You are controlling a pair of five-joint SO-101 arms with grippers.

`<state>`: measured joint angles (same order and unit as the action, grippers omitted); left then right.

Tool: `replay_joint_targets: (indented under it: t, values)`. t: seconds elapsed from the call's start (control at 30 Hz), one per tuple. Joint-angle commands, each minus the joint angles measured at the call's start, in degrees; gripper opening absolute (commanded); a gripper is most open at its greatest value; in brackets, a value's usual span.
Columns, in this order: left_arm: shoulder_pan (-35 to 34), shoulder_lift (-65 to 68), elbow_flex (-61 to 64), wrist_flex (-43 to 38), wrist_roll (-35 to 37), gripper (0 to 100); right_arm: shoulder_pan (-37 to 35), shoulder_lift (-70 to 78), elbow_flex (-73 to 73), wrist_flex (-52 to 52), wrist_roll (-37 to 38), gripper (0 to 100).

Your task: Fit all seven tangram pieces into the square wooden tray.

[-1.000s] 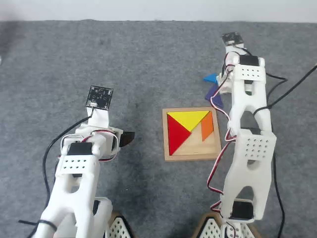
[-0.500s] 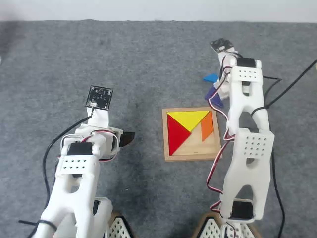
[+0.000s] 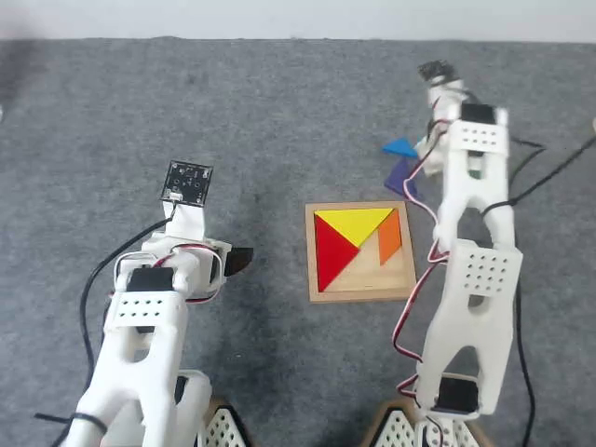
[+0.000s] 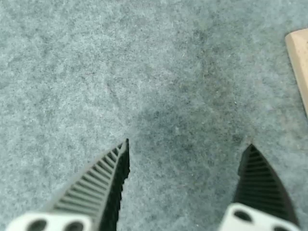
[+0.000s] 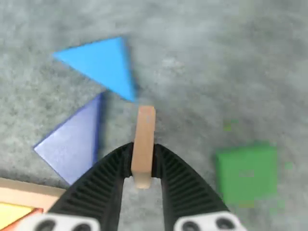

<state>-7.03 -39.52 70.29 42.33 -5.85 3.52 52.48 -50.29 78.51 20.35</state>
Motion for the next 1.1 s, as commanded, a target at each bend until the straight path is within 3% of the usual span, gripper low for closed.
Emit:
replay_joint_targets:
  t: [0.0,0.17,0.33,0.5,0.83,1.0,1.07]
  values:
    - [0.18,-1.41,-0.31,-0.97,-0.79,35,1.54,-0.84,-12.04,8.66,-6.77,0.8]
    - [0.18,-1.41,-0.31,-1.05,-0.79,35,-1.10,-0.66,-26.81,24.13,-12.22,0.8]
    - [0.18,-1.41,-0.31,-0.97,-0.79,35,-3.30,-0.92,-28.84,24.48,-20.57,0.8]
    - [0.18,-1.41,-0.31,-1.05,-0.79,35,-8.22,-2.86,-27.25,24.84,-21.10,0.6]
    - [0.18,-1.41,-0.31,-0.88,-1.49,35,-16.04,-41.45,24.26,22.99,-20.75,0.7]
    - [0.26,-1.41,-0.22,-0.88,-2.37,35,-24.48,-62.29,46.07,14.11,-23.21,0.7]
    - [0.26,-1.41,-0.22,-0.88,-2.37,35,-24.66,-66.95,54.86,7.34,-23.12,0.7]
